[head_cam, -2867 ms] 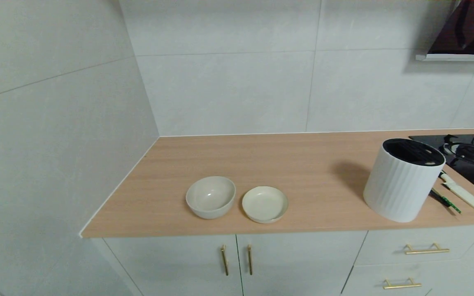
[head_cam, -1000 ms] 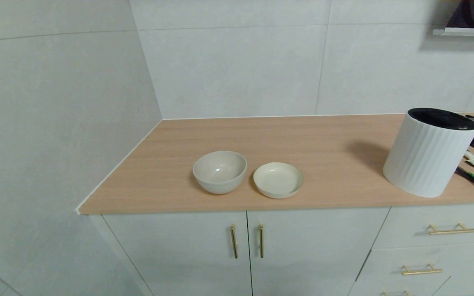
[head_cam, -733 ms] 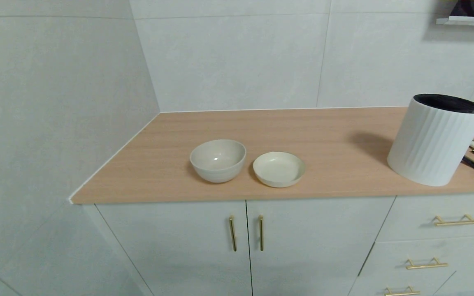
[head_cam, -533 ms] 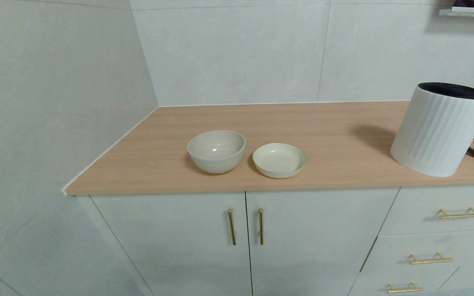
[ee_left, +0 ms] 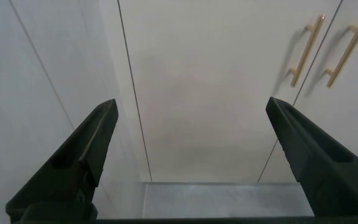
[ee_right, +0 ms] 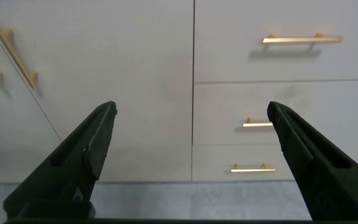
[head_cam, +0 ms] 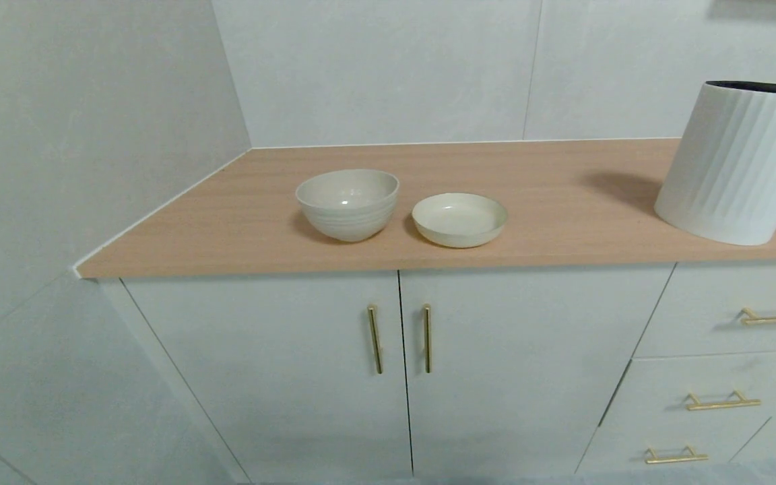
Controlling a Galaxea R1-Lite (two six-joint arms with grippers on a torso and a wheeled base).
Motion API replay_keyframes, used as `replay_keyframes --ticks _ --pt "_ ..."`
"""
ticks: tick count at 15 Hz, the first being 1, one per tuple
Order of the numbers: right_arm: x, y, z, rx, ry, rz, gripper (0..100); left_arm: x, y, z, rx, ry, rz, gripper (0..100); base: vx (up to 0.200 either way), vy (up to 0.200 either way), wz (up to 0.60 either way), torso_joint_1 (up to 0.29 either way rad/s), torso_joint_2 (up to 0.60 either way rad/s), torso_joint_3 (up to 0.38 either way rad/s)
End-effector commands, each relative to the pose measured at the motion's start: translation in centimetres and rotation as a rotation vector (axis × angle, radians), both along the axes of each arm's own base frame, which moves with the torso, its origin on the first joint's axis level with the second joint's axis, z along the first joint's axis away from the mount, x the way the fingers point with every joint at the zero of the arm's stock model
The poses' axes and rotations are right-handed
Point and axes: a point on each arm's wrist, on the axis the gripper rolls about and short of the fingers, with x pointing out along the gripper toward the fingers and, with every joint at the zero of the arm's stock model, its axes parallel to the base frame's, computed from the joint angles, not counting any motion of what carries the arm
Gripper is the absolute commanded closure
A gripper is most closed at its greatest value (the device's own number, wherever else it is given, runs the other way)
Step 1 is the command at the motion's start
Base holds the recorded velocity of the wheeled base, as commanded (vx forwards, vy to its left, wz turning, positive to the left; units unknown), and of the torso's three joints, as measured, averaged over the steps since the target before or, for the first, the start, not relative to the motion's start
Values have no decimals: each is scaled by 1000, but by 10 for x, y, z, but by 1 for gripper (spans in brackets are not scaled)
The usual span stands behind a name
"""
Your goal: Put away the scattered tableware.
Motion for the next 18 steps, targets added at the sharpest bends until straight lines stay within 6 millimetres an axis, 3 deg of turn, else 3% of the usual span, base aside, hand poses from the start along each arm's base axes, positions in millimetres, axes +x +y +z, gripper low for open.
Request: replay_keyframes --ticks 1,8,14,18 --pt "0 0 0 0 0 0 0 0 0 0 0 1 0 0 0 0 0 -154 466 305" --pt "0 0 0 0 0 0 0 0 0 0 0 1 0 0 0 0 0 -114 413 297" --pt "0 0 0 0 0 0 0 0 0 -1 0 3 0 0 0 0 0 -11 40 27" --pt "0 0 0 0 0 0 0 0 0 0 0 1 0 0 0 150 0 -2 3 2"
